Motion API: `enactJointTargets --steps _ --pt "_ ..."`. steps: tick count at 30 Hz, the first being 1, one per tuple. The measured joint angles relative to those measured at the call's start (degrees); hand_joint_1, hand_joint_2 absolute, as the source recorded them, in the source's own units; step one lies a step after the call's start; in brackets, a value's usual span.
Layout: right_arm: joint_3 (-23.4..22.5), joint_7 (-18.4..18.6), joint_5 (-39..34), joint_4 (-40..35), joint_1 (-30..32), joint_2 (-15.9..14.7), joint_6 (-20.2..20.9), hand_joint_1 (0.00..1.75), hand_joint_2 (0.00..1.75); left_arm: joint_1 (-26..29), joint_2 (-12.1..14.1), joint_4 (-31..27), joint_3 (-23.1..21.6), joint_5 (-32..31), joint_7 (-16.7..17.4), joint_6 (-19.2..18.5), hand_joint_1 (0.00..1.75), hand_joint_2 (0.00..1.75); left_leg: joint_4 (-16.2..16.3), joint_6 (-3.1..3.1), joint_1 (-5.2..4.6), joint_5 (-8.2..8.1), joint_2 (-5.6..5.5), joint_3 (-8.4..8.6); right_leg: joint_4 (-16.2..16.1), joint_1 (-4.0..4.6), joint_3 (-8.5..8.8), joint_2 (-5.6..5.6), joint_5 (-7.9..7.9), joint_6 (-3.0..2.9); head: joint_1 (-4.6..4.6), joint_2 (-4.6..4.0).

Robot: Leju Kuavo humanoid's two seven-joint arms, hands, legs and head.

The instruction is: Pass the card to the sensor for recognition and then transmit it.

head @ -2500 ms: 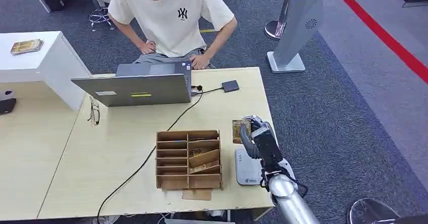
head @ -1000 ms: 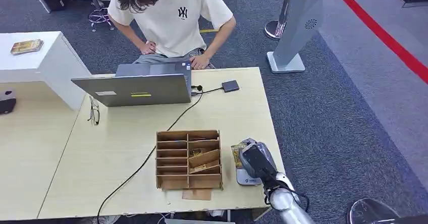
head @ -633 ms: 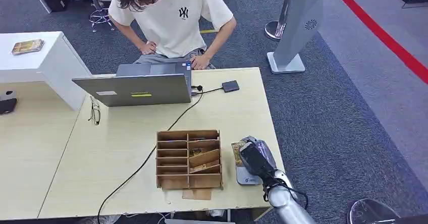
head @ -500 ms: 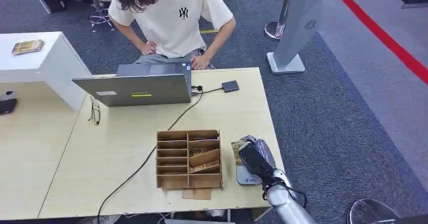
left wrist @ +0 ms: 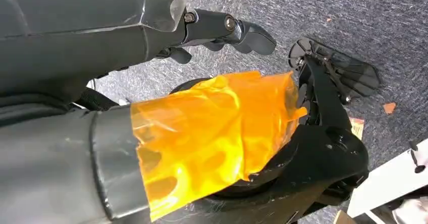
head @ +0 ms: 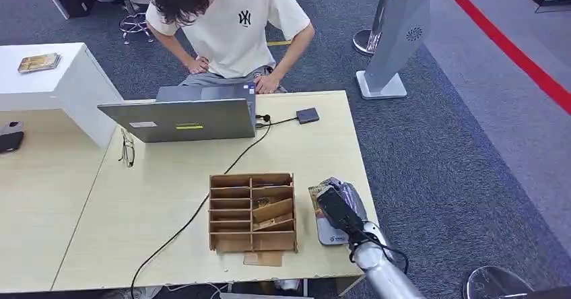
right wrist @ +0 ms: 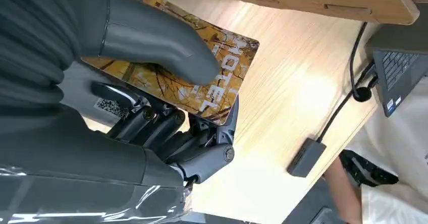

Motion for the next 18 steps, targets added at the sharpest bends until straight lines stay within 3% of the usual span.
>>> enactJointTargets --steps 18 --pt "-2.0 -1.7 -7.6 -3.1 0.5 0.2 5.9 1.75 1.75 -0.1 0.0 0.0 -0.2 2.2 -0.6 1.2 0.00 0.00 0.0 0.00 0.00 0.01 0.00 -0.07 0.0 -0.01 -0.10 0.02 0.06 -0.02 0.00 0.00"
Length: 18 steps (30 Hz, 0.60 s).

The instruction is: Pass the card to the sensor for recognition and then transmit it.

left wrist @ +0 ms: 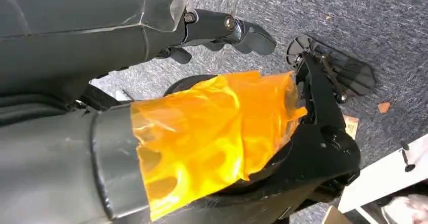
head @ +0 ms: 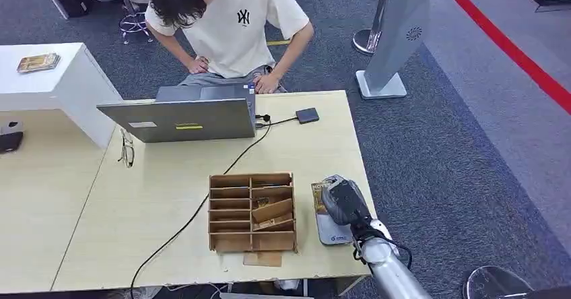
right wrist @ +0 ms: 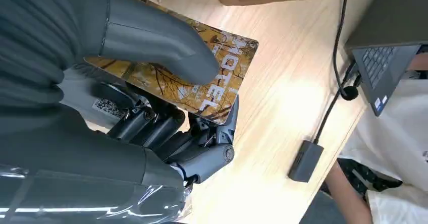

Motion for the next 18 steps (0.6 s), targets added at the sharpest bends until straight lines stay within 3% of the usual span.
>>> enactJointTargets --steps 18 --pt "0.0 0.3 -0.7 -6.5 2.2 -1.0 2.0 1.75 1.75 0.0 0.0 0.0 -0.8 1.7 -0.1 1.0 0.00 0.00 0.0 0.00 -0.01 0.00 0.00 -0.18 0.0 0.00 -0.19 0.00 -0.01 0.00 0.00 0.00"
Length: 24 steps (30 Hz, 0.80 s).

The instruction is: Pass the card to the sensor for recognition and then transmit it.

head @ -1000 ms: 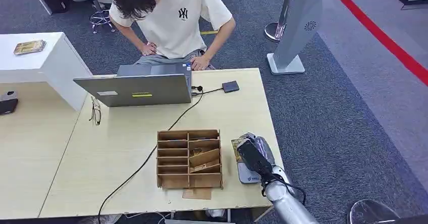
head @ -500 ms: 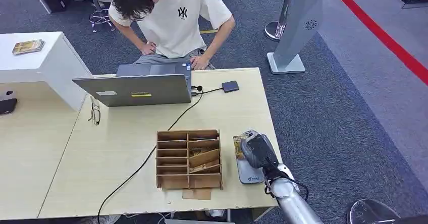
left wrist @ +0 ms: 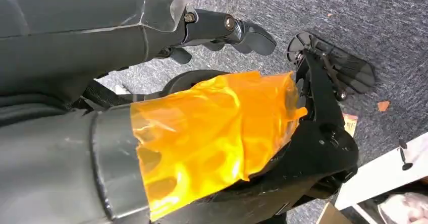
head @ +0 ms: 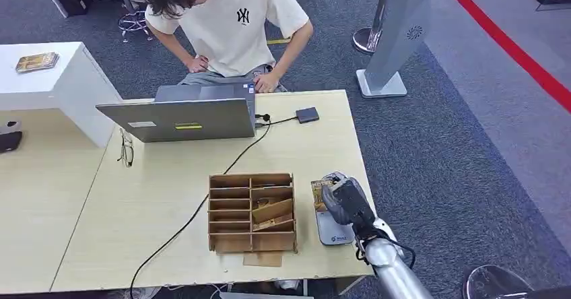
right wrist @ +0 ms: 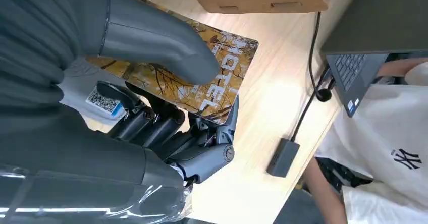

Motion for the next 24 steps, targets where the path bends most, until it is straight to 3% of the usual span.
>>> enactJointTargets --steps 11,24 --pt "0.0 0.3 -4.1 -4.6 3.4 -1.4 5.2 1.75 1.75 0.0 0.0 0.0 -0.4 2.3 0.0 1.3 0.00 0.00 0.0 0.00 0.00 -0.01 0.00 -0.01 0.0 0.00 -0.02 0.00 -0.02 0.01 0.00 0.00" --pt "0.0 1.7 -4.1 -9.0 7.9 -3.1 5.9 1.75 1.75 0.0 0.0 0.0 -0.4 3.8 0.0 1.9 0.00 0.00 0.0 0.03 0.00 -0.03 0.00 -0.03 0.0 0.00 -0.02 0.00 -0.02 0.03 0.00 0.00"
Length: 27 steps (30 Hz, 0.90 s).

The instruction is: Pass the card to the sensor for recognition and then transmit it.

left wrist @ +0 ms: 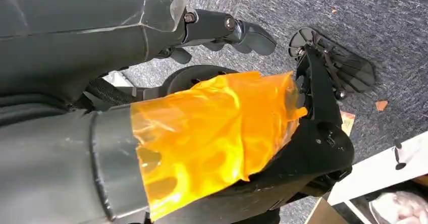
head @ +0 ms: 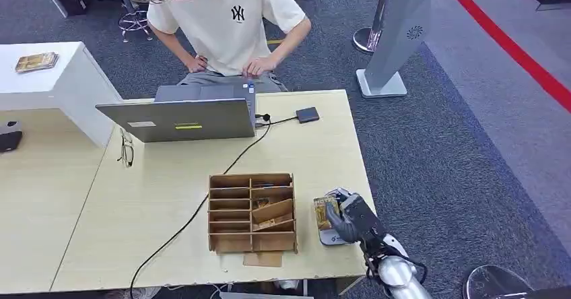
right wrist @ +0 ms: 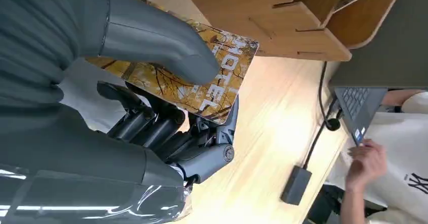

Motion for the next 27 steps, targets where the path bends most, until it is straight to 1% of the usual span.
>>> enactJointTargets --steps 17,27 --pt "0.9 0.3 -0.2 0.0 0.6 -0.2 0.2 1.75 1.75 -0.5 0.0 0.2 0.0 -0.3 0.1 -0.1 0.00 0.00 0.0 0.00 0.00 0.00 0.00 -0.02 0.0 0.00 0.01 0.00 0.00 0.00 0.00 0.00" --pt "1.6 -1.3 -0.3 1.4 0.5 -0.1 -0.2 1.75 1.75 -0.9 0.0 0.7 0.0 -0.7 -0.4 -0.6 0.00 0.00 0.0 0.00 0.00 0.00 -0.01 -0.05 0.0 0.00 0.01 -0.01 0.00 0.00 0.00 0.00"
